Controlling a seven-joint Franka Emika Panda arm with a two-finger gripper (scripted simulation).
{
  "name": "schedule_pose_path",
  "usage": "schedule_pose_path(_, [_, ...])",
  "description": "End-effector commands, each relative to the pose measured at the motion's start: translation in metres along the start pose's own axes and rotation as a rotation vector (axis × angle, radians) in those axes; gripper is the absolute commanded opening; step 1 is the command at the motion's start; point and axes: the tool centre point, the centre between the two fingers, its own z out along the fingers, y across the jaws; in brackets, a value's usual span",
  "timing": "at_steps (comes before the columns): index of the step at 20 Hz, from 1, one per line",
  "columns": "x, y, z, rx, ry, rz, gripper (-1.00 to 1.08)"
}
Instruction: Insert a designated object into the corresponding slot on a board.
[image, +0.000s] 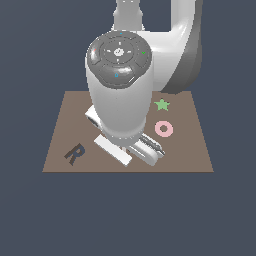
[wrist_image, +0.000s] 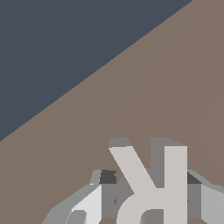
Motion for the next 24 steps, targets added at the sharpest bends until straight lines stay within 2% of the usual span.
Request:
schedule_pose_path(1, [0.000, 0.000, 0.000, 0.000, 0.000, 0.000, -1.00])
schedule_pose_path(8, [0.000, 0.000, 0.000, 0.000, 0.000, 0.000, -1.00])
schedule_pose_path(12, [0.010, 0.009, -0.001, 0.000, 0.000, 0.013, -1.00])
schedule_pose_path(24, [0.089, 0.086, -0.008, 0.001, 0.000, 0.114, -1.00])
